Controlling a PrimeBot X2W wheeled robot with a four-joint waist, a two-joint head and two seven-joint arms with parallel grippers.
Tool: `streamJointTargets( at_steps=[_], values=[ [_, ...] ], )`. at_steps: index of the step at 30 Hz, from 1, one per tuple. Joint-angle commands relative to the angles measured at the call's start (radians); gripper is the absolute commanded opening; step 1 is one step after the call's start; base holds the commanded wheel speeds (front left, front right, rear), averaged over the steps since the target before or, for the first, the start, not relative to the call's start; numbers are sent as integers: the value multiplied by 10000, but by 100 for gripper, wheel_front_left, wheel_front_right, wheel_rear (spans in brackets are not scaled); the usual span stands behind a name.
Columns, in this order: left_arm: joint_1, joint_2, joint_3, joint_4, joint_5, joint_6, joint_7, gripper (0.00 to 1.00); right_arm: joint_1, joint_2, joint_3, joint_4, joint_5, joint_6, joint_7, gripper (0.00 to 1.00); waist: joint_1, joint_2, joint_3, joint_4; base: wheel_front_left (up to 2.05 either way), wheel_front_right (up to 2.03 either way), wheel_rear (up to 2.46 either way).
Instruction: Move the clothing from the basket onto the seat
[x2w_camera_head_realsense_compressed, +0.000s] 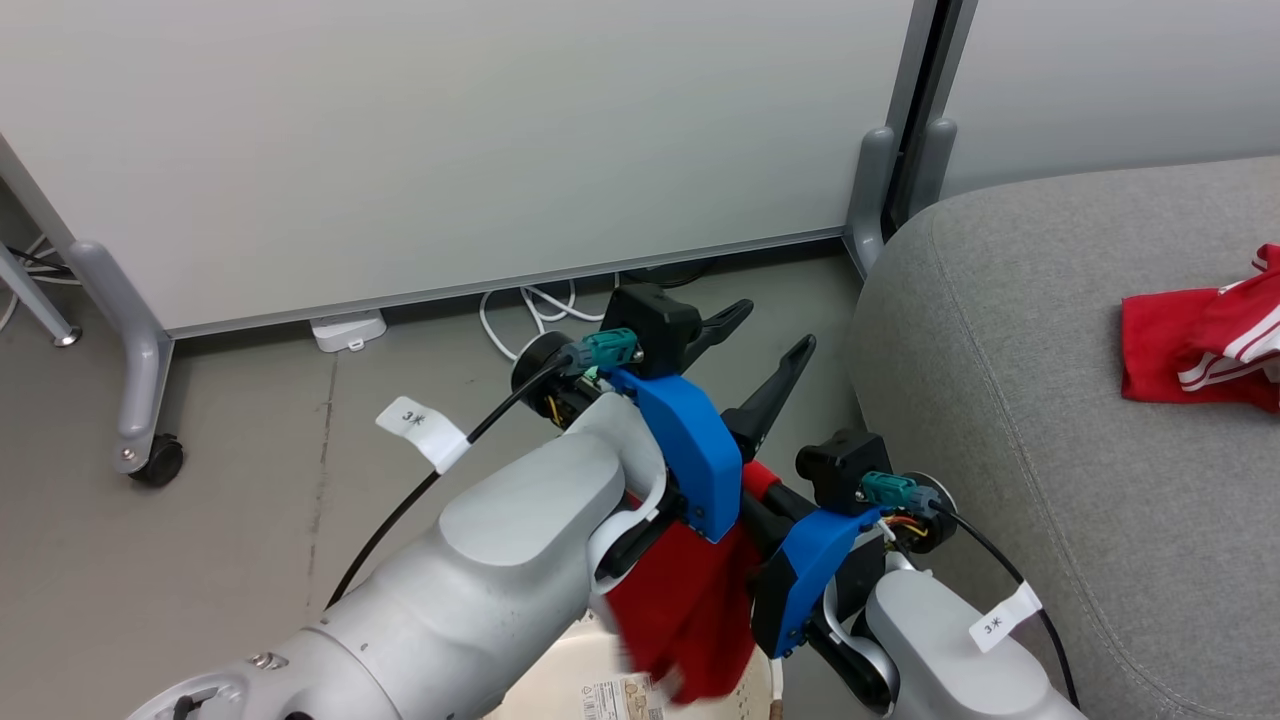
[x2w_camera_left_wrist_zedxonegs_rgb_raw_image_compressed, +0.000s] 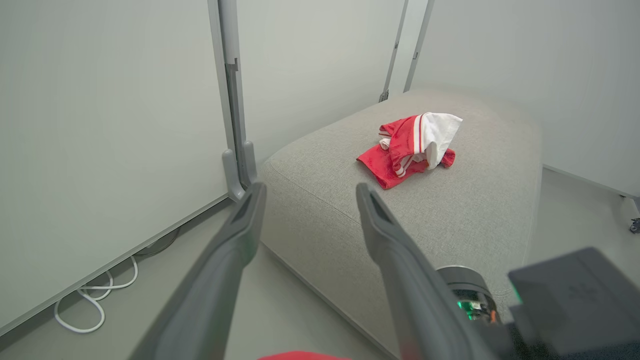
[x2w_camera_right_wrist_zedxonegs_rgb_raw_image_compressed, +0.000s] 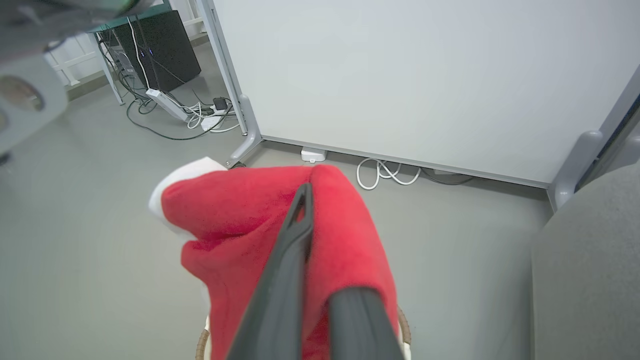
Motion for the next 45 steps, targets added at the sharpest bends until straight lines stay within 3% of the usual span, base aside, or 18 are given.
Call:
streamJointTargets(
  at_steps=[1,10,17,23,28,32,45],
  values=[
    [116,1,48,92,33,36,-221,100,-131,-12,-65,37,28,6,-99,0,0,0,-23,8,0,0,0],
    [898,685,867,20,439,255,-711,100,71,-14,-623,16,-150,6,-310,0,0,0,-86,73,0,0,0],
    [2514,1817,3106,-2051,2178,618,-714,100,179,-11,-1464,-312,-622,6,-359,0,0,0,85,139,0,0,0],
    [4510,2297,5101,-3778,3785,687,-715,100,423,-11,-2085,-845,-1031,6,-212,0,0,0,193,93,0,0,0],
    [5764,2405,6254,-4526,4807,690,-717,100,644,-14,-2300,-1267,-1160,6,-48,0,0,0,233,14,0,0,0],
    [7171,2121,7712,-5210,5656,570,-716,100,937,-12,-2514,-1751,-1337,6,174,0,0,0,299,-70,0,0,0],
    [8255,1420,9363,-5433,7013,55,-719,100,1395,-12,-2868,-2563,-1516,6,561,0,0,0,392,-447,0,0,0]
  ],
)
